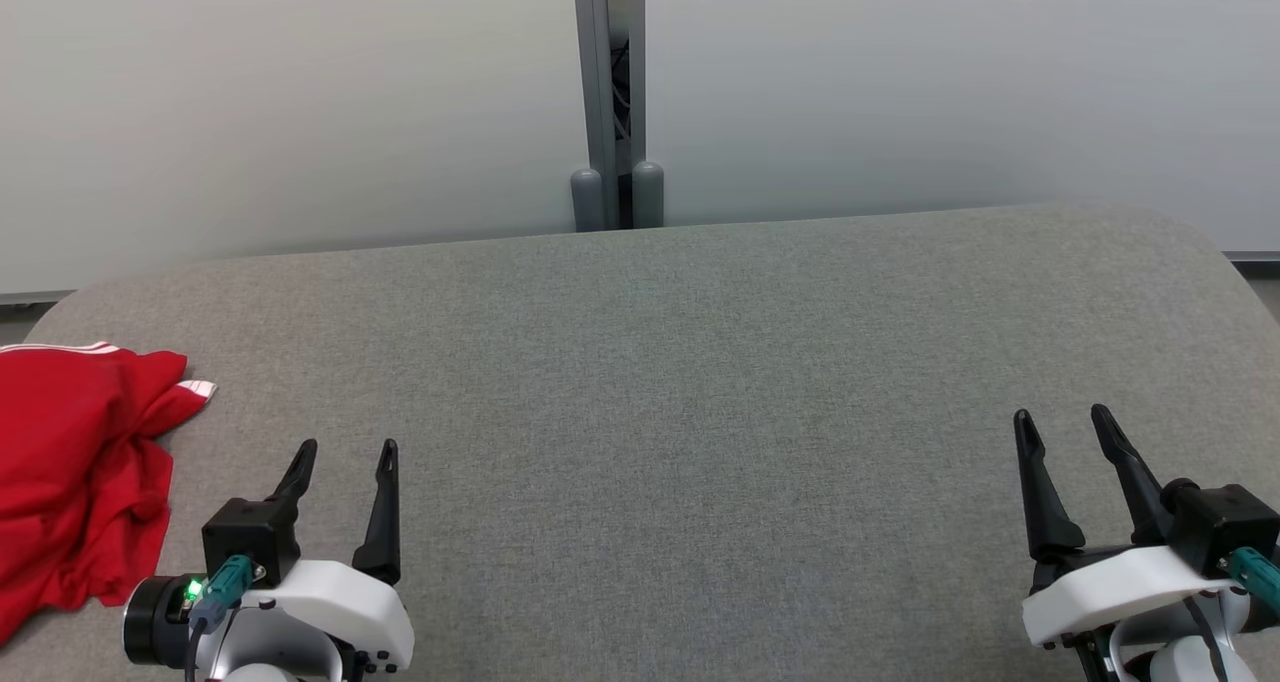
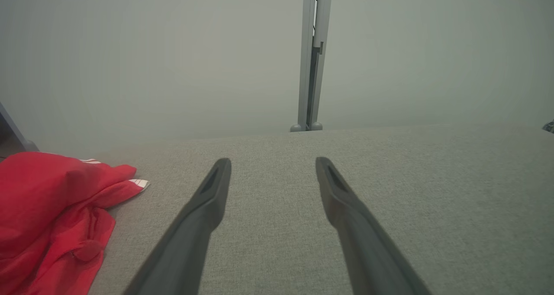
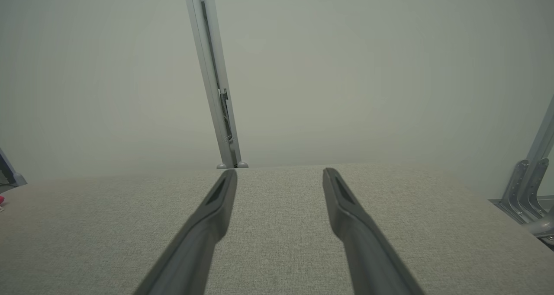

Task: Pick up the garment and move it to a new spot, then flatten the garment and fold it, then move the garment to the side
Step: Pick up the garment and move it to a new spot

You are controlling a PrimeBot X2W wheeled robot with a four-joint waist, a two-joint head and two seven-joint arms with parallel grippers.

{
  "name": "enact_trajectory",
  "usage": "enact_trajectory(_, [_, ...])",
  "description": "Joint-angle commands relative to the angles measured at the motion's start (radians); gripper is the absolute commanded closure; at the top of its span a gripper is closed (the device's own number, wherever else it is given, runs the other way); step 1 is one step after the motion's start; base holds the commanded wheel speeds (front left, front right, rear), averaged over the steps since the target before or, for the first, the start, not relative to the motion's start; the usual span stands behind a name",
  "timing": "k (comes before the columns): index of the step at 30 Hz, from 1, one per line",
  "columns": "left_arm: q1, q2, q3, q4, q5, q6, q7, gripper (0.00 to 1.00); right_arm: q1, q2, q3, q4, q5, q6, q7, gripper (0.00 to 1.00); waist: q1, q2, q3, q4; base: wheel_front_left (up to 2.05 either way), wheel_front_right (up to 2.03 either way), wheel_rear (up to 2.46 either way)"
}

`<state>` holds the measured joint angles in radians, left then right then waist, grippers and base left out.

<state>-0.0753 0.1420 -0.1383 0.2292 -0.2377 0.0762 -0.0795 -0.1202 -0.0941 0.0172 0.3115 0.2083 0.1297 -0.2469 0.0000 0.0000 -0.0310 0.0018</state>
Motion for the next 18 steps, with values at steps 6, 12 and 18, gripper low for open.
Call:
enact_trajectory(6, [-0.006,0.006,-0.004,0.003,-0.004,0.006,-0.005,0.00,0.000,-0.005,0.001,0.006,0.002,0.002,-0.001,0.00,0.0000,0.0000,0.000,0.004,0.00,0.00,0.00])
enact_trajectory(12, [-0.022,0.005,-0.009,-0.002,-0.008,0.009,-0.006,0.00,0.000,-0.006,0.000,0.000,0.000,0.002,0.000,0.00,0.0000,0.0000,0.001,0.041,0.00,0.00,0.00])
enact_trajectory(18, [-0.039,0.013,-0.003,-0.034,-0.011,0.020,0.002,0.00,-0.010,0.002,0.015,-0.040,-0.002,0.002,0.010,0.00,0.0000,0.0000,0.010,0.128,0.00,0.00,0.00])
